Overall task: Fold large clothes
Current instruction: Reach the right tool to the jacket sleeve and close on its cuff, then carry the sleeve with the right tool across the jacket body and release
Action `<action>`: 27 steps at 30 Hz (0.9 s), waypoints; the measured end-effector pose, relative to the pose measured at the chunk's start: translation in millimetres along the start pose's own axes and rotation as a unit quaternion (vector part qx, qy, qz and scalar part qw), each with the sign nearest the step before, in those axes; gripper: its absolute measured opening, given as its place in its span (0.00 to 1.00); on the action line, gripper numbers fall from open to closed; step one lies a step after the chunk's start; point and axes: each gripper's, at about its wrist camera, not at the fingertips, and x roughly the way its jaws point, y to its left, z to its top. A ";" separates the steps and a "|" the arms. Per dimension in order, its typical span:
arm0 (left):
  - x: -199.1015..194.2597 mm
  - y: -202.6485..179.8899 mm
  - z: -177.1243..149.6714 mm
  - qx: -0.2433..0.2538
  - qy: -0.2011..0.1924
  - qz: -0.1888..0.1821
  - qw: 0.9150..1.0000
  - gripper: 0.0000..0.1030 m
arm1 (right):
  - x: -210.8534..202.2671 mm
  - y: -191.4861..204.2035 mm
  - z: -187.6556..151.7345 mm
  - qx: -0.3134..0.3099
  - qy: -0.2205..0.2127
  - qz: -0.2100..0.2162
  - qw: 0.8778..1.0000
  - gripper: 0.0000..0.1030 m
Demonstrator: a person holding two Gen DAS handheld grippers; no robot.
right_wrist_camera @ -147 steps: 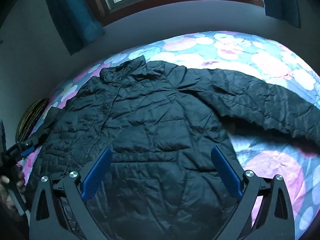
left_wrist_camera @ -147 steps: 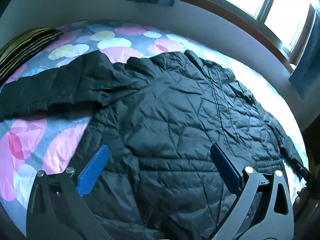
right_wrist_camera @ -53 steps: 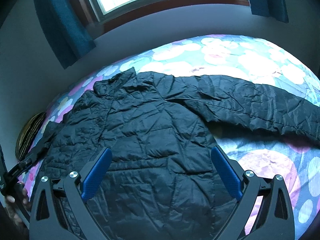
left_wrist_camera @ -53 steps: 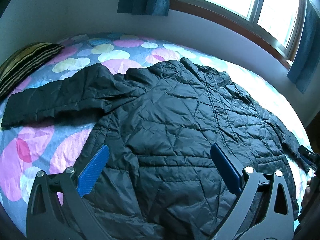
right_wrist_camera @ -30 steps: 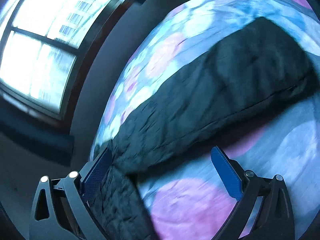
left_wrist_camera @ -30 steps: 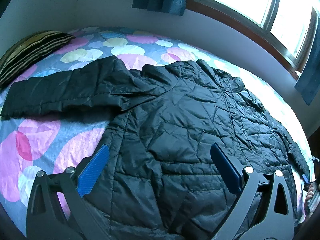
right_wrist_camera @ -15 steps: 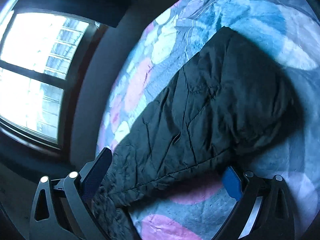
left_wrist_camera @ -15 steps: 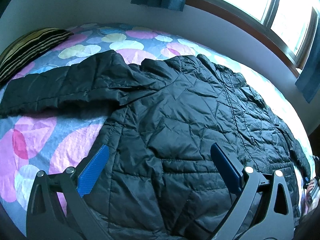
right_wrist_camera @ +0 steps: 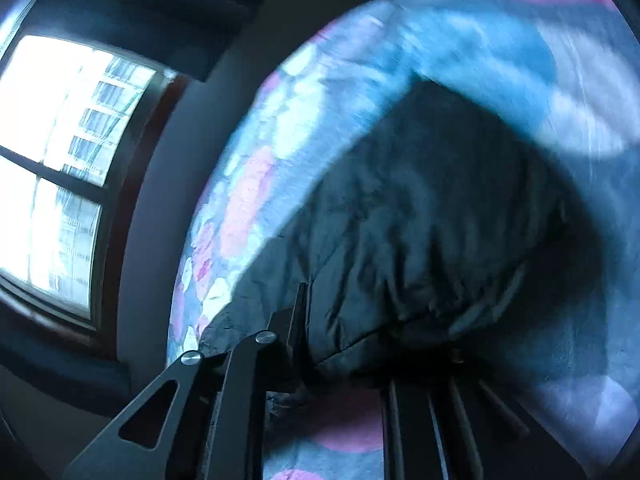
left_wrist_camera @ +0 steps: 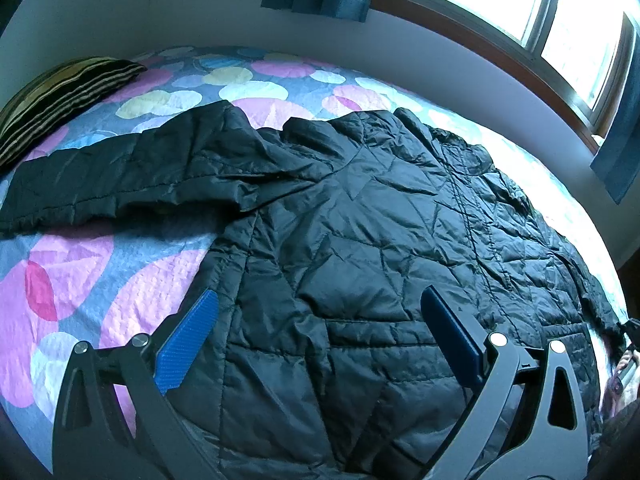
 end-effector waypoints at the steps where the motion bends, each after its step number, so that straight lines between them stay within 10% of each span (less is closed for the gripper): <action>1: -0.3 0.9 0.5 -0.001 -0.001 0.000 1.000 0.98 | -4.3 12.7 -1.7 -0.020 -0.006 0.003 1.000 0.12; 14: -7.0 6.7 5.5 -0.009 -0.008 -0.006 1.000 0.98 | -0.9 219.7 -101.9 -0.254 0.024 0.104 0.961 0.10; 27: -10.8 0.4 4.8 -0.008 -0.010 -0.011 1.000 0.98 | 61.1 357.4 -321.9 -0.446 0.142 0.138 0.873 0.09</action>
